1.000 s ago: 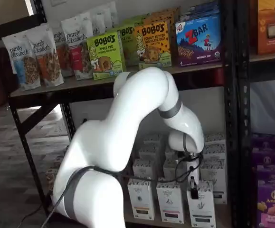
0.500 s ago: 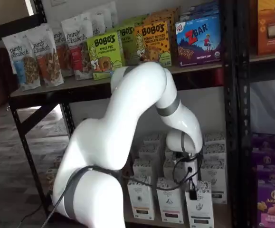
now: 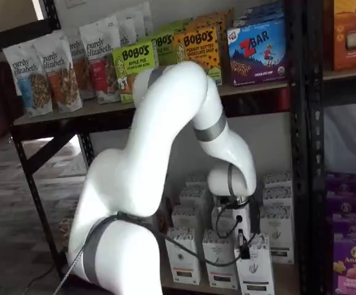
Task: Pick up the white box with a green strip in the middle, on the bottom shelf, the sixth box from the left
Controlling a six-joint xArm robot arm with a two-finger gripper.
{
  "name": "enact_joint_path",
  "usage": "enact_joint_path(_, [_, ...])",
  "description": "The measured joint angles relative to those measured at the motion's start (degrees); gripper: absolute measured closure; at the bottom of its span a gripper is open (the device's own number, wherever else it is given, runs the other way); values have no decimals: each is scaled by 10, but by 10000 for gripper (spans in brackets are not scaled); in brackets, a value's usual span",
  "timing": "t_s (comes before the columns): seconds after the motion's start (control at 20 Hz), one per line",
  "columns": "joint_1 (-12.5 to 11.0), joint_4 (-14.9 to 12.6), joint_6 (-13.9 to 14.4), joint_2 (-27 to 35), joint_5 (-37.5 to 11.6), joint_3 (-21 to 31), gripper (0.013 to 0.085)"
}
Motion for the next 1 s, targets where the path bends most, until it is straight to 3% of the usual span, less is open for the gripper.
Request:
enact_joint_path(0.55, [20,-59,76,-139,-21,161,490])
enact_joint_path(1.0, [62,-31,90,-256,9,248,490])
